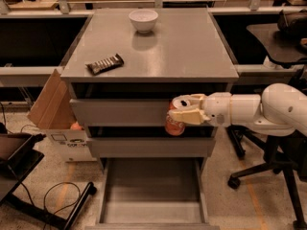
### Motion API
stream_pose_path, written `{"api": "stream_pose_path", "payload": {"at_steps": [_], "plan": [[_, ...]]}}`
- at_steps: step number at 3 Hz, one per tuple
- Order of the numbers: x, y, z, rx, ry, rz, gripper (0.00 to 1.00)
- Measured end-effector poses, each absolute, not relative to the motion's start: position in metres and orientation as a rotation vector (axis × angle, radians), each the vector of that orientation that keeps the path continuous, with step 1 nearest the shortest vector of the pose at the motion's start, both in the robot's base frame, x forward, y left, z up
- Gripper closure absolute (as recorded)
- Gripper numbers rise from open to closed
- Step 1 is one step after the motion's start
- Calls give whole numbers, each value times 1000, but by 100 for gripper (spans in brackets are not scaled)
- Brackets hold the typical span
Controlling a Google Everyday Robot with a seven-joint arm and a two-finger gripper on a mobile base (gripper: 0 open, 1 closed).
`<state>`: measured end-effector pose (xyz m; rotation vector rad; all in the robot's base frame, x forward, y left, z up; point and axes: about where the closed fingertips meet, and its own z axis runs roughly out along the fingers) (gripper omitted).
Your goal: Pick coke can from bottom drawer and place on counter
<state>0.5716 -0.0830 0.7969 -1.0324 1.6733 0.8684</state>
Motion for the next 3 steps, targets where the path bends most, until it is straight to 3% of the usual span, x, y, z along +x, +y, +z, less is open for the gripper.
{"api": "stream_pose_path", "payload": {"at_steps": [1,3], "plan": [[572,-85,804,-1027,1668,859,100],[607,-163,907,-884,1745,759,100]]}}
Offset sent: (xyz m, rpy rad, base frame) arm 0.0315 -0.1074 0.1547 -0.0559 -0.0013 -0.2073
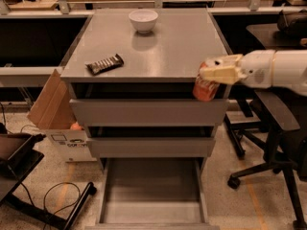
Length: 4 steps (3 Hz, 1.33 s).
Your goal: Pick coke can from bottom drawer and place on counter
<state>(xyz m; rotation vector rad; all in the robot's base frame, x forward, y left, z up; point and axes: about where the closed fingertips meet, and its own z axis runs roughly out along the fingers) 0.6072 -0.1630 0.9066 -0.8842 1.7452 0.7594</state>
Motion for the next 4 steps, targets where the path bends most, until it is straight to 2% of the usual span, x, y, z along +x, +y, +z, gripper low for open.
{"api": "stream_pose_path", "payload": {"at_steps": [2,4], "plan": [[670,-232,963,-681,1750,627,100],[737,-230,995,-613,1724,511,100]]}}
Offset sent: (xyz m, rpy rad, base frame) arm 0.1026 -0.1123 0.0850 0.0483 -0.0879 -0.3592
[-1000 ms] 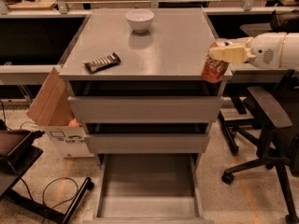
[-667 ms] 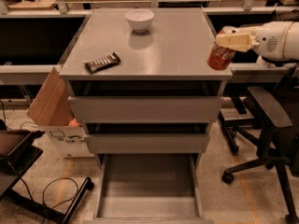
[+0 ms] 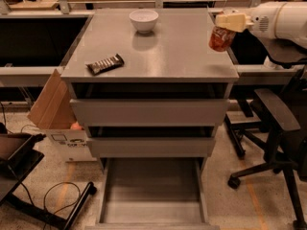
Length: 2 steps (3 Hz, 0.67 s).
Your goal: Pick coke can from bottom drawer and place on counter
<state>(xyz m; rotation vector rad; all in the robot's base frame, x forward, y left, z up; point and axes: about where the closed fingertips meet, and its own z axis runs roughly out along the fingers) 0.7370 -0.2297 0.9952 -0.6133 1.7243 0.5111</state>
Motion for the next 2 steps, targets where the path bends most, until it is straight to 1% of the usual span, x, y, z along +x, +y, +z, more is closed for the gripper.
{"api": "stream_pose_path", "payload": {"at_steps": [2], "plan": [[802,-184,995,-650,1667,512,100]]}}
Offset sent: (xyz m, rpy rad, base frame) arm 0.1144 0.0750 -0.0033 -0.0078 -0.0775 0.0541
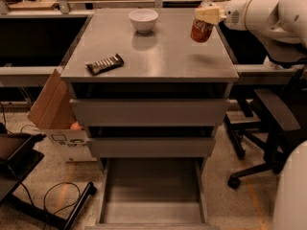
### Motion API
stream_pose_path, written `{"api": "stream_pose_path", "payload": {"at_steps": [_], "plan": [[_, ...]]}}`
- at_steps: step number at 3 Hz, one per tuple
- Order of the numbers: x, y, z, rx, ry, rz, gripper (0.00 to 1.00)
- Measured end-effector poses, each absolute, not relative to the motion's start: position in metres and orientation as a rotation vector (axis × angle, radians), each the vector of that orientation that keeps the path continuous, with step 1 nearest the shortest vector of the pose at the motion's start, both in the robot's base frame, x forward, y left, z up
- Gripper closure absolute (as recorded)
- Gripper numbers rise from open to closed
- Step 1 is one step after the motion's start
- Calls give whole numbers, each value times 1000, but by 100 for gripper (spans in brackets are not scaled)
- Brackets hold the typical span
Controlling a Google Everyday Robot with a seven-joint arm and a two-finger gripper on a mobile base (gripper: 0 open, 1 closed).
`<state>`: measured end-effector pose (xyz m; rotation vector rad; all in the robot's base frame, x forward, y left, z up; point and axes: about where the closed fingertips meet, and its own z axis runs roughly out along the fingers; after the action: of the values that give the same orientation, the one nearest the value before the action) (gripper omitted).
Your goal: Pick coke can from bottom drawer and place on counter
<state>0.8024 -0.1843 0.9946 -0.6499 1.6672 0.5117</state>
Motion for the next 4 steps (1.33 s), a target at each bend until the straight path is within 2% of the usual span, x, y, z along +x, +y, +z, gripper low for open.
{"api": "stream_pose_path", "payload": {"at_steps": [2,4], "plan": [[858,-123,929,-742,1766,559,98],[857,-120,928,-743,1764,565,52]]}}
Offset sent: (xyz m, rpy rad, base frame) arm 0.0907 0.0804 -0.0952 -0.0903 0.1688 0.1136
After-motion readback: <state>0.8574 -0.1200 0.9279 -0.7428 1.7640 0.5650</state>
